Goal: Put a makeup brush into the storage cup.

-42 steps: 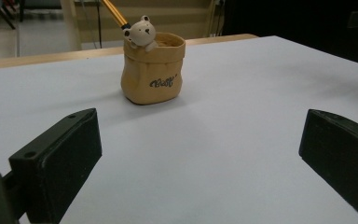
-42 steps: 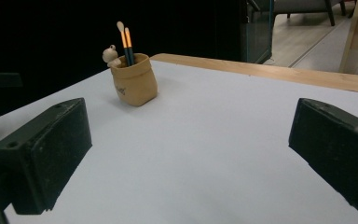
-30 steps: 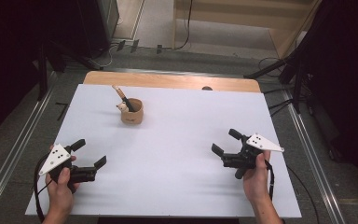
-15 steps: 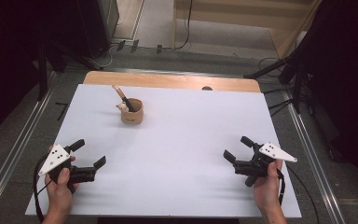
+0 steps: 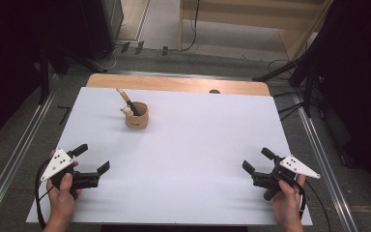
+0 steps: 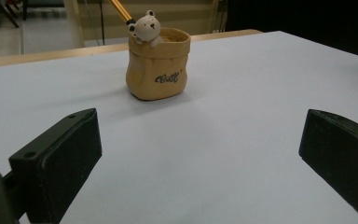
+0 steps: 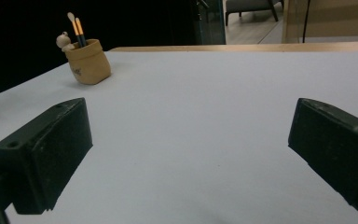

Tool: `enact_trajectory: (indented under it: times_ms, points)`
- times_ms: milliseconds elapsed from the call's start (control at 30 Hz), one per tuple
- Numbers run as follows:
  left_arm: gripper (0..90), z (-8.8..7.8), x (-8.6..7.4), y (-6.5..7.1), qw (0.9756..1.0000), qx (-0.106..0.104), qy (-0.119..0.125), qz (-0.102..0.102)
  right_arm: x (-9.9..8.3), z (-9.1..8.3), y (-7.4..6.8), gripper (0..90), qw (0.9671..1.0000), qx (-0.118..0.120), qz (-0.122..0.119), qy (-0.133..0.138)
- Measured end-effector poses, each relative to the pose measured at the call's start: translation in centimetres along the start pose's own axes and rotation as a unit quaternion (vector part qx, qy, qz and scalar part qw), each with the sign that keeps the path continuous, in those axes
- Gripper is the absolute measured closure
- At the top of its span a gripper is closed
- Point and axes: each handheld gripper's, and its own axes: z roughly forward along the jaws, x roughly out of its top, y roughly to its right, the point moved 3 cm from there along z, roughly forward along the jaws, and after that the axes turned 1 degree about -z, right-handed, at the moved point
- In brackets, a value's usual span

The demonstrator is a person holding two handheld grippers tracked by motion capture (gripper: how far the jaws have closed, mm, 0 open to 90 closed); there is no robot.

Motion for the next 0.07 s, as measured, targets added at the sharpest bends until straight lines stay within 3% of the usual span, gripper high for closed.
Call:
enact_trajectory:
  times_ms: [67]
  points:
    - [0.0,0.02,0.01,0.00,1.0000,0.000,0.000,0.000,0.05,-0.21,-0.06,0.0,1.0000,-0.003,-0.003,-0.001]
